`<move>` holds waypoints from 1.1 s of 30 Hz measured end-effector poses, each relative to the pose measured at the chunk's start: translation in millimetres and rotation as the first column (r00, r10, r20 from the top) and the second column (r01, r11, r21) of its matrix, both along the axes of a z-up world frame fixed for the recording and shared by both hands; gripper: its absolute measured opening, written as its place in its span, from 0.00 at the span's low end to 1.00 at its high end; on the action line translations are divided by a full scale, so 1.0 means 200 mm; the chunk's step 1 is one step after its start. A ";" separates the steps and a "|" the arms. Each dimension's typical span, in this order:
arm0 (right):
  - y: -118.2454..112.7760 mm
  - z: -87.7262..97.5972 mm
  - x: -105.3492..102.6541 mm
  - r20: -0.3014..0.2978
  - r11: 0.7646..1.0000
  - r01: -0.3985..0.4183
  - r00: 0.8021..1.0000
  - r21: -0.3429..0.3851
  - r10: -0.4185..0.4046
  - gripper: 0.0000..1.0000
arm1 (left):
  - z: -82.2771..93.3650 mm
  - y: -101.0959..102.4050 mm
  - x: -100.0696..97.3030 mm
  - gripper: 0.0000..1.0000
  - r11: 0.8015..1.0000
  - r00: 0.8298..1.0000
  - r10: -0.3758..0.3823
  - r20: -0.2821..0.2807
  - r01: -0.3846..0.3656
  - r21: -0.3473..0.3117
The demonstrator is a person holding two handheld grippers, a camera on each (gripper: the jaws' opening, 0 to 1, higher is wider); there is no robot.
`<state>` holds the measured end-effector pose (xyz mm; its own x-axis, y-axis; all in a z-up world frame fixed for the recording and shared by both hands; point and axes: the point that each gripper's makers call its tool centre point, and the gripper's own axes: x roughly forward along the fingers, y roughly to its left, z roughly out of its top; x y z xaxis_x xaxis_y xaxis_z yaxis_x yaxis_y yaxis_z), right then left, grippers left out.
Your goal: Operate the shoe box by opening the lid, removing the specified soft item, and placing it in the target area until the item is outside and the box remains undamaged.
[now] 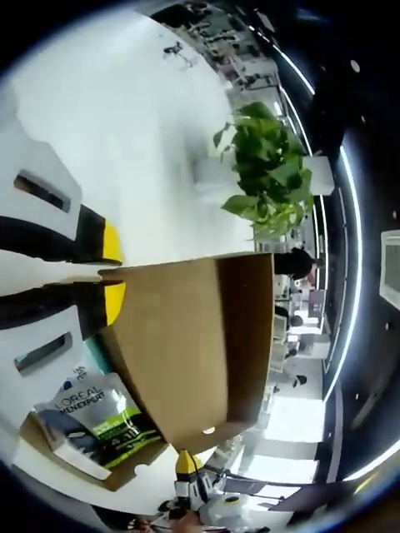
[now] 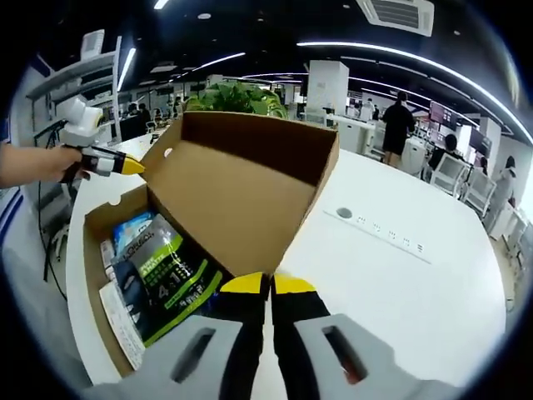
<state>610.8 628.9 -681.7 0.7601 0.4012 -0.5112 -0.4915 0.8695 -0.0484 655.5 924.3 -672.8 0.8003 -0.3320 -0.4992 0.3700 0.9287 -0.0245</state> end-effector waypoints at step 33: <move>-0.02 -0.04 0.08 -0.041 1.000 0.010 0.999 -0.012 -0.011 0.02 | -0.03 -0.03 0.08 0.00 1.000 0.999 -0.005 -0.033 0.006 0.024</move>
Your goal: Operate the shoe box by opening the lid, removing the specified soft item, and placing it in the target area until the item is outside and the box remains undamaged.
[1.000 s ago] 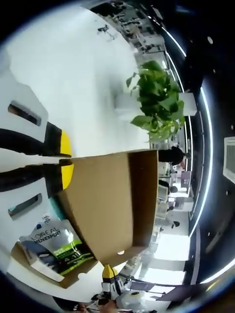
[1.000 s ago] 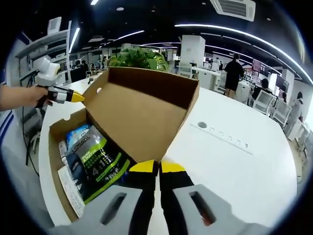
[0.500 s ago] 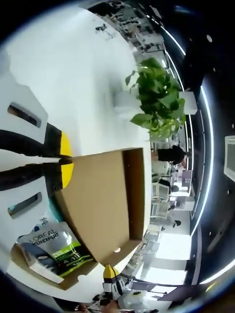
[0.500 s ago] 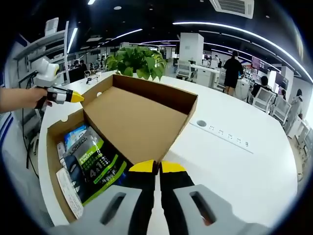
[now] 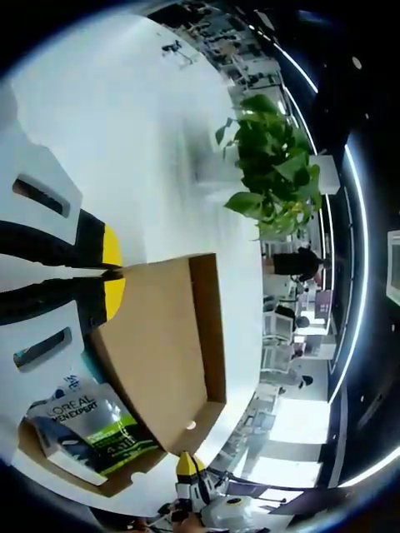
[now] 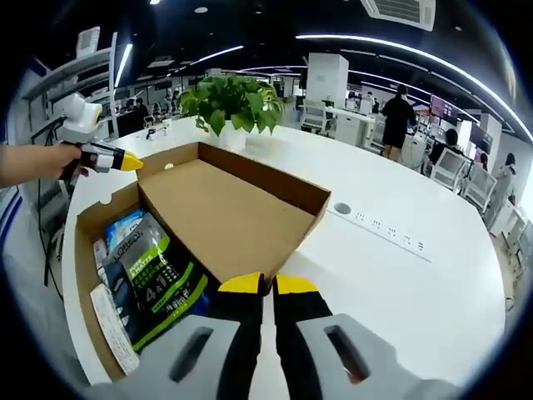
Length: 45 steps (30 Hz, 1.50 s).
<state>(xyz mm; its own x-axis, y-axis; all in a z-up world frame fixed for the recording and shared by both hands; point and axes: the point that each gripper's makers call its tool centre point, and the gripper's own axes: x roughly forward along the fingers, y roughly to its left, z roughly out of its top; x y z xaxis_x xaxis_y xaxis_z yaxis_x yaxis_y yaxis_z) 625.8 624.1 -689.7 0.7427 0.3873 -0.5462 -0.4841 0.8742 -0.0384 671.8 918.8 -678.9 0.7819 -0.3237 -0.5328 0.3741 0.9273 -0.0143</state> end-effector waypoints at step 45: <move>0.01 -0.06 0.06 -0.102 0.997 0.059 0.993 0.050 -0.053 0.00 | -0.07 -0.01 0.05 0.00 0.999 0.997 0.046 -0.060 -0.047 -0.015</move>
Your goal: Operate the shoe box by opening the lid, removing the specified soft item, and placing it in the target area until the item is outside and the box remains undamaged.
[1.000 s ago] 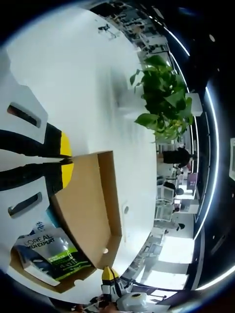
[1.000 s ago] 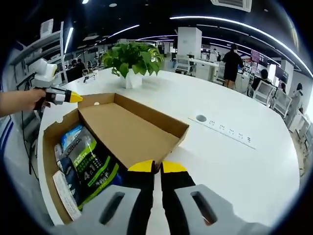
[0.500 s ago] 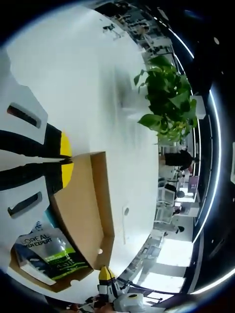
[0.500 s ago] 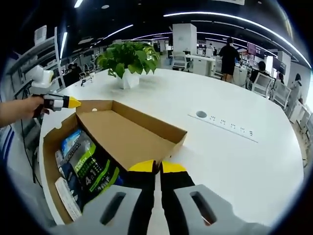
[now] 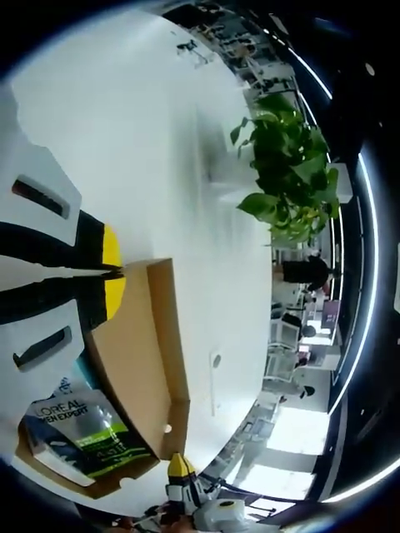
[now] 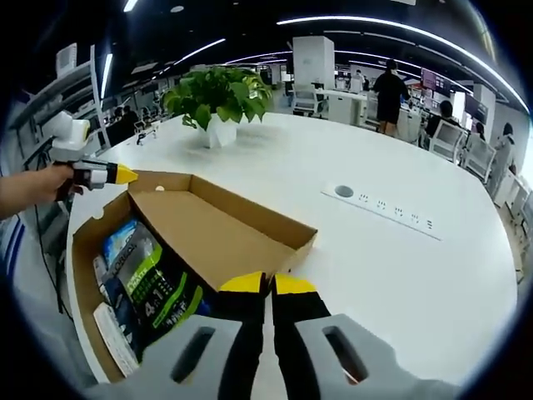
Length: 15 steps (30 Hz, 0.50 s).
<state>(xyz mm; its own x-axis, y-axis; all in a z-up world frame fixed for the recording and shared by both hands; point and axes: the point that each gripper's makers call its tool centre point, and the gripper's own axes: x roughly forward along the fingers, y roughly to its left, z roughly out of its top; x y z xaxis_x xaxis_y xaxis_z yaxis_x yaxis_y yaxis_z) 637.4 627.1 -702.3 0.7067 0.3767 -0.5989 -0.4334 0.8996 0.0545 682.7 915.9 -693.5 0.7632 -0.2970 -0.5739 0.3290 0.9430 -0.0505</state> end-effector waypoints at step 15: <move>-0.02 0.02 -0.02 0.005 1.000 -0.011 1.000 0.001 0.011 0.03 | 0.03 0.00 -0.02 0.00 0.999 1.000 -0.016 0.022 0.015 0.036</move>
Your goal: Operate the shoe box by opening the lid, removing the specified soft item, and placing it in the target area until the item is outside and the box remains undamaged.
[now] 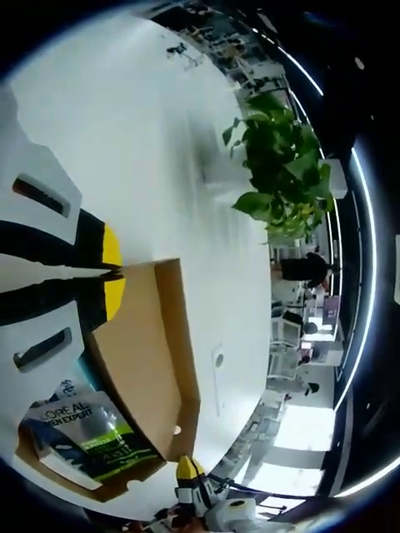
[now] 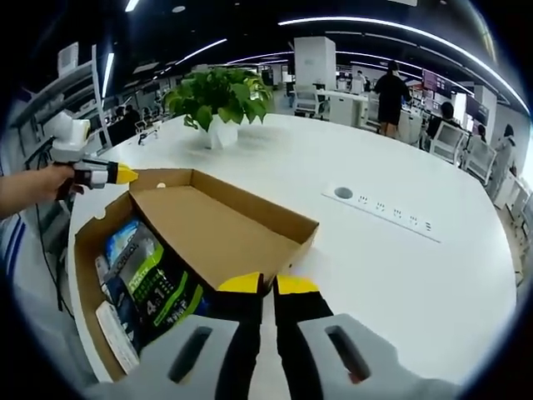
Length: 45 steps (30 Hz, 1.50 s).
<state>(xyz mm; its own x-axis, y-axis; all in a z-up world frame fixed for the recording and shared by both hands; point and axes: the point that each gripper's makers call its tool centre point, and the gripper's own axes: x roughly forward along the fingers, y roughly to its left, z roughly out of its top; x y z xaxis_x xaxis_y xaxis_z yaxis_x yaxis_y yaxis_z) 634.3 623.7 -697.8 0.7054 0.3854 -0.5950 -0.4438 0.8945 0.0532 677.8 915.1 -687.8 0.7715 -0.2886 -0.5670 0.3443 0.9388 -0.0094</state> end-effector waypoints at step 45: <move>0.10 0.09 -0.29 -0.001 0.991 -0.133 0.991 -0.001 0.133 0.18 | -0.08 -0.27 -0.53 0.19 0.978 0.966 -0.210 -0.148 0.209 -0.022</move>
<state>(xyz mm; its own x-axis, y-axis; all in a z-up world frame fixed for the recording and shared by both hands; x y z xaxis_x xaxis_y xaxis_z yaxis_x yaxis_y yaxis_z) 576.5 643.9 -679.5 0.6474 0.4750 -0.5961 -0.5589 0.8276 0.0525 571.4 861.4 -704.5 0.6006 -0.4384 -0.6687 0.5274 0.8457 -0.0807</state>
